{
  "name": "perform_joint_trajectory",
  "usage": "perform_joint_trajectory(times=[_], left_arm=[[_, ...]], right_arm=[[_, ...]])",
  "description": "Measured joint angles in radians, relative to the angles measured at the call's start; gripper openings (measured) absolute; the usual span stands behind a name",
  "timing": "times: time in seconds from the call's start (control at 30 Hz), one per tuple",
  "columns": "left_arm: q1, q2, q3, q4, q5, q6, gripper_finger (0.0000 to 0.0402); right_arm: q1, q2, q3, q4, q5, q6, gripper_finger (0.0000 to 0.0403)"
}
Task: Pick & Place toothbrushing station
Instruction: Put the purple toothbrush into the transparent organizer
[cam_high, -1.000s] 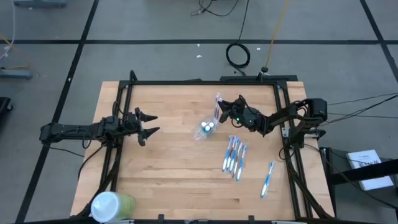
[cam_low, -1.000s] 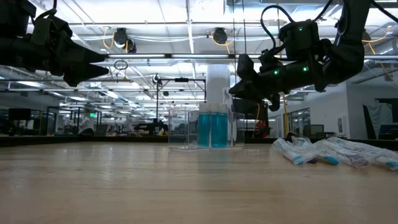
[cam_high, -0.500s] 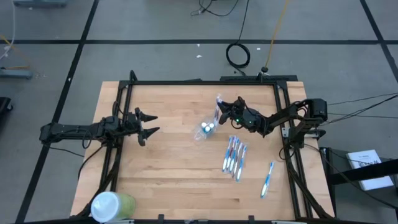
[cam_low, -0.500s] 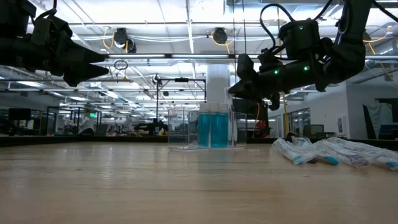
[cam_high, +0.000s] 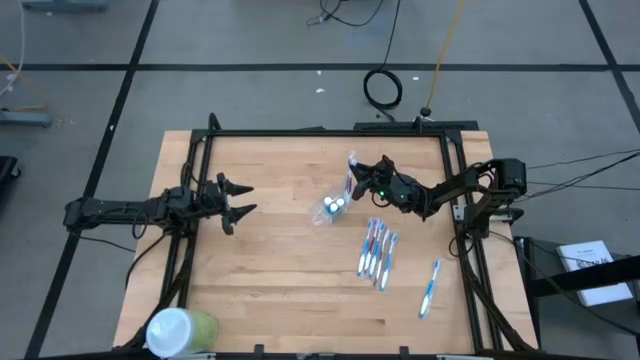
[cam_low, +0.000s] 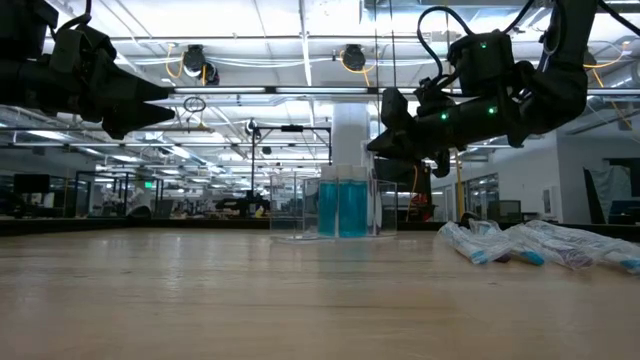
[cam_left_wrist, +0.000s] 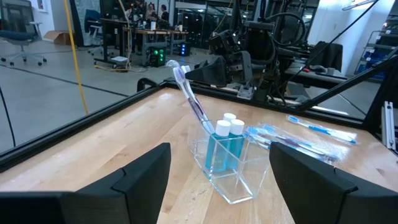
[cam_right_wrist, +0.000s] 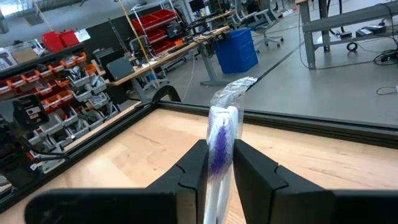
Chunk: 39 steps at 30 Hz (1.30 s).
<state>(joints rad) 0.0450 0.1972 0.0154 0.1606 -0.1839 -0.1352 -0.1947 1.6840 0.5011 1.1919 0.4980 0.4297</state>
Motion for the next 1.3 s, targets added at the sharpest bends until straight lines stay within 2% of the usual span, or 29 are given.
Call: perform_joint_trajectory(times=[0.37, 0.83, 1.3], left_arm=[[0.0, 0.0, 0.0, 0.0, 0.0, 0.0, 0.0283], [0.0, 0.0, 0.0, 0.0, 0.0, 0.0, 0.0283], [0.0, 0.0, 0.0, 0.0, 0.0, 0.0, 0.0283]], right_arm=[[0.0, 0.0, 0.0, 0.0, 0.0, -0.001, 0.0063], [0.0, -0.001, -0.003, 0.0, -0.003, -0.023, 0.0141], [0.0, -0.1, -0.002, -0.014, -0.002, -0.111, 0.016]])
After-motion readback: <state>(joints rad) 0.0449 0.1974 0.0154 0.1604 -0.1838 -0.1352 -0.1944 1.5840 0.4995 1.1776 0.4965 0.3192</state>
